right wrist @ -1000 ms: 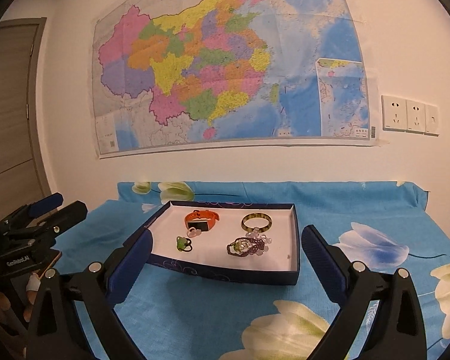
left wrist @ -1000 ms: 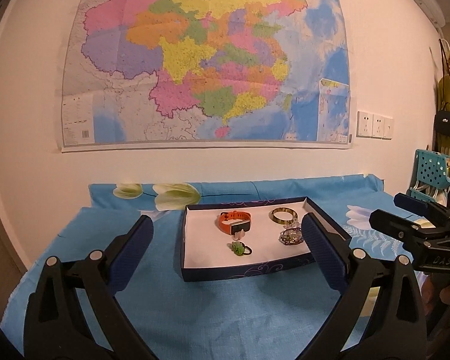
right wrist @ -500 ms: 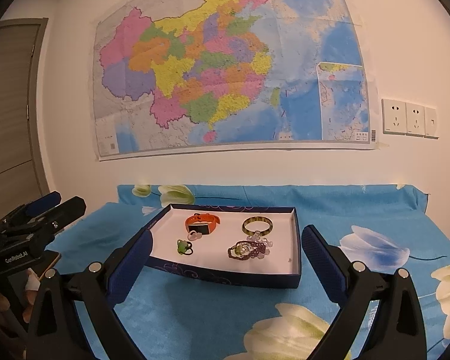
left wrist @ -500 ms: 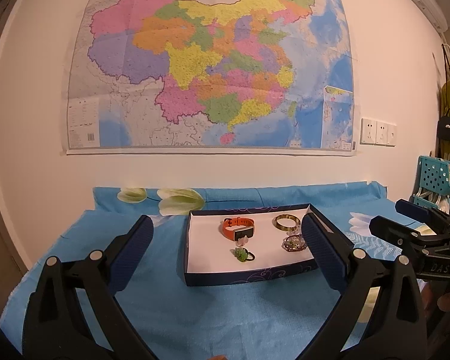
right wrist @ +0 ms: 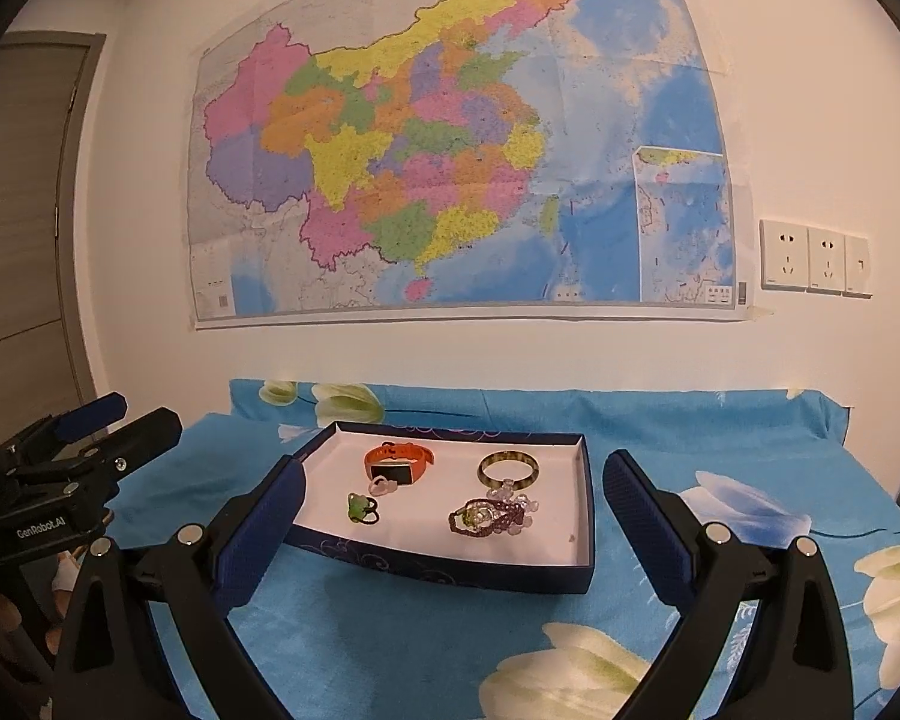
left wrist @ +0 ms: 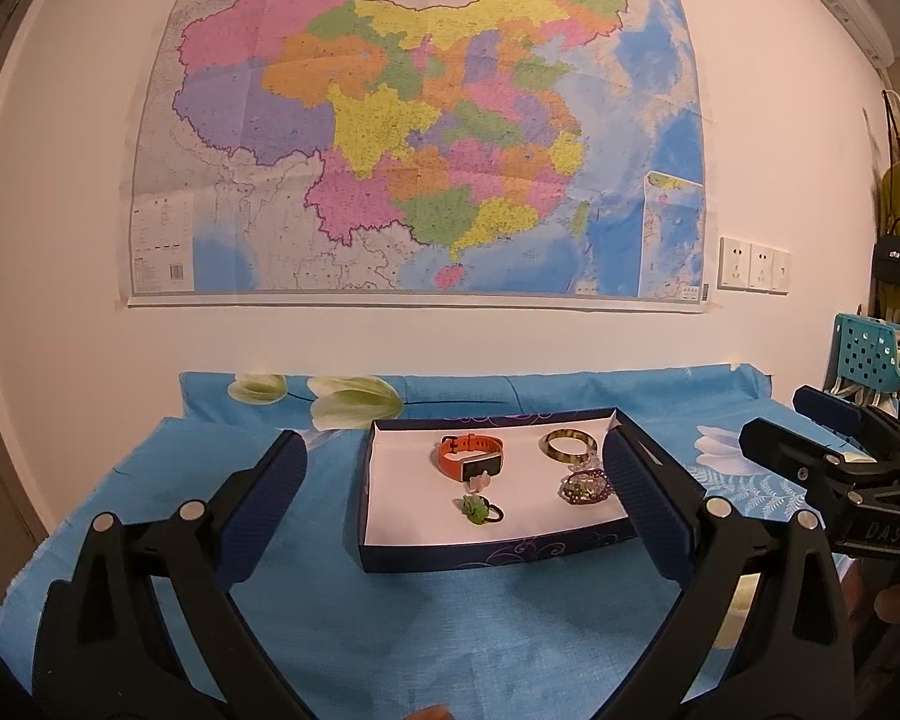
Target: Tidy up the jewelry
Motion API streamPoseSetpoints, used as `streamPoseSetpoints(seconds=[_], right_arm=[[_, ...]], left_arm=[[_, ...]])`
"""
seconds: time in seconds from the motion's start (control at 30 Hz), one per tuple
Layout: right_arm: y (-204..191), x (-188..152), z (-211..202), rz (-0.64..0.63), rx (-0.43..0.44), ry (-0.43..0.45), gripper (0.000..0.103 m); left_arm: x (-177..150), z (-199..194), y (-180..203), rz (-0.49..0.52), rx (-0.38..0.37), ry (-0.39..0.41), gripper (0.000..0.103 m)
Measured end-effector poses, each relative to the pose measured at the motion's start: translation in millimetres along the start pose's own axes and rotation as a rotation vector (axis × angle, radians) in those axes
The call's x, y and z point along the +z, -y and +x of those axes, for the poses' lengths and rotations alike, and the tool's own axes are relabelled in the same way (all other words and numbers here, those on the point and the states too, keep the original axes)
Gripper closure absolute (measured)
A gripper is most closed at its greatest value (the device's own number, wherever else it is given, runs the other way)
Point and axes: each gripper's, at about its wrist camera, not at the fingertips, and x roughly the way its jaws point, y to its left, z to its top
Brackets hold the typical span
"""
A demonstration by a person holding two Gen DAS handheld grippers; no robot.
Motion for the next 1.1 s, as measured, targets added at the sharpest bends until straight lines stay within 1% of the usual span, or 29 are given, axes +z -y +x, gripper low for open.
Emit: streamPoseSetpoints(seconds=[1.1], right_arm=[[-2.8, 2.0, 1.9, 0.007, 0.012, -0.007, 0.007]], left_arm=[[-1.4, 1.4, 3.5, 0.001, -0.002, -0.001, 0.006]])
